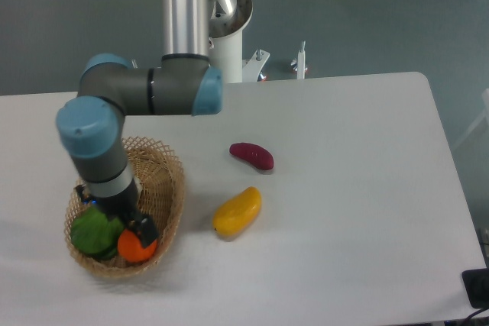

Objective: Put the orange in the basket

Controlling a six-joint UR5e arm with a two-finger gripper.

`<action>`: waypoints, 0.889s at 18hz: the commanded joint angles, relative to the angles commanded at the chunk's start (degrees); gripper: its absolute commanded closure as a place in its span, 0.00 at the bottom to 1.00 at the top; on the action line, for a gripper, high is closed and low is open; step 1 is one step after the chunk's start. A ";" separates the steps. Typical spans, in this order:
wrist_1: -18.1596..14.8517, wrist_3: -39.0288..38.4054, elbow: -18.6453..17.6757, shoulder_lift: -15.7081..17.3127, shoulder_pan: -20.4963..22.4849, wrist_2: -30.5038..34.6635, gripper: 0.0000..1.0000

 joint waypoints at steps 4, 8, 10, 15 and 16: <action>0.09 0.17 0.09 0.62 5.81 0.44 0.00; 0.09 1.05 0.00 0.97 12.30 0.44 0.00; -0.17 5.34 -0.09 0.97 16.61 0.44 0.00; -1.05 13.00 0.53 1.24 23.39 -0.09 0.00; -1.23 14.05 0.70 1.15 24.53 -0.26 0.00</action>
